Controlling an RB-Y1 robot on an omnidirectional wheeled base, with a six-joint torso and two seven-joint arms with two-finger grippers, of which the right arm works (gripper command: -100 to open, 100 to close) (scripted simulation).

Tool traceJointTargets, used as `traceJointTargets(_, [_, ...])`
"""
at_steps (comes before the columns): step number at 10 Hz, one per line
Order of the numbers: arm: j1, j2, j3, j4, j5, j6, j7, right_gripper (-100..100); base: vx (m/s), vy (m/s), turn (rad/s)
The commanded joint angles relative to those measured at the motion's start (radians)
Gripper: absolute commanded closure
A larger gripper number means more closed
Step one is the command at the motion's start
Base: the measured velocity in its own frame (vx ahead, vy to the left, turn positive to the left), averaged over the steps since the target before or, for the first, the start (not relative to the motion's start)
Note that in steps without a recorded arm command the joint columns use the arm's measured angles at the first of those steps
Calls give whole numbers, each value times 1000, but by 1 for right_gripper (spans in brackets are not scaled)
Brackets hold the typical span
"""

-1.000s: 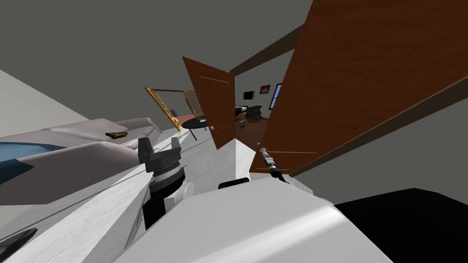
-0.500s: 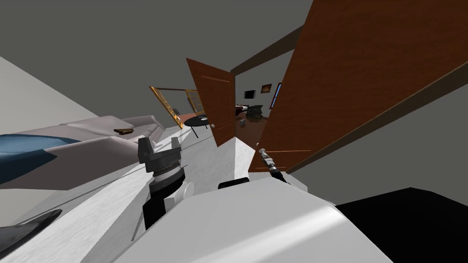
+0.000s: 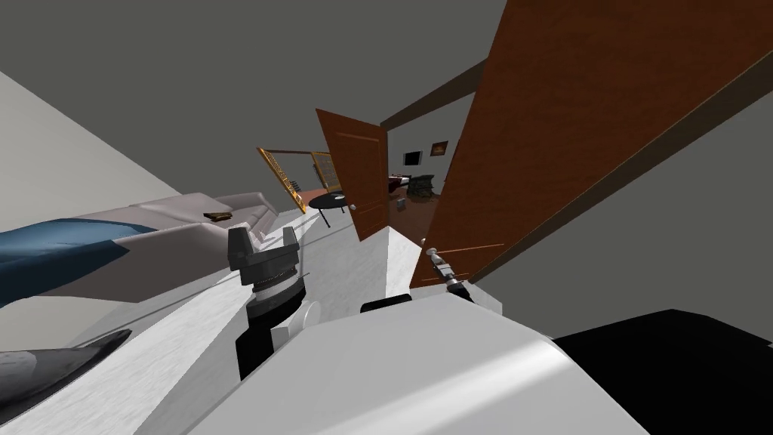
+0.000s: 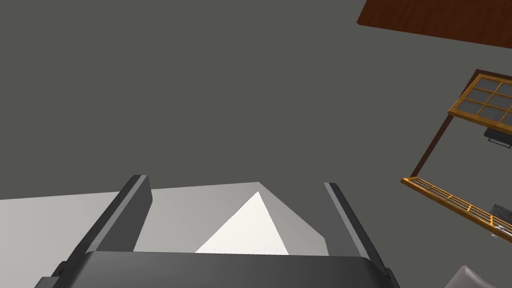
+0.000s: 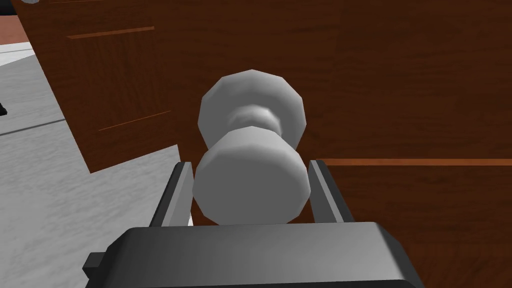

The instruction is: Pull the door open

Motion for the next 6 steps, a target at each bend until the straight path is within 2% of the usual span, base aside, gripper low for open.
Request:
traceJointTargets(1, [15,-11,8,9,7,-38,-13,100,-67,-21,49])
traceJointTargets(6, [75,-47,41,37,34,-152,-56,100,-74,-27,43])
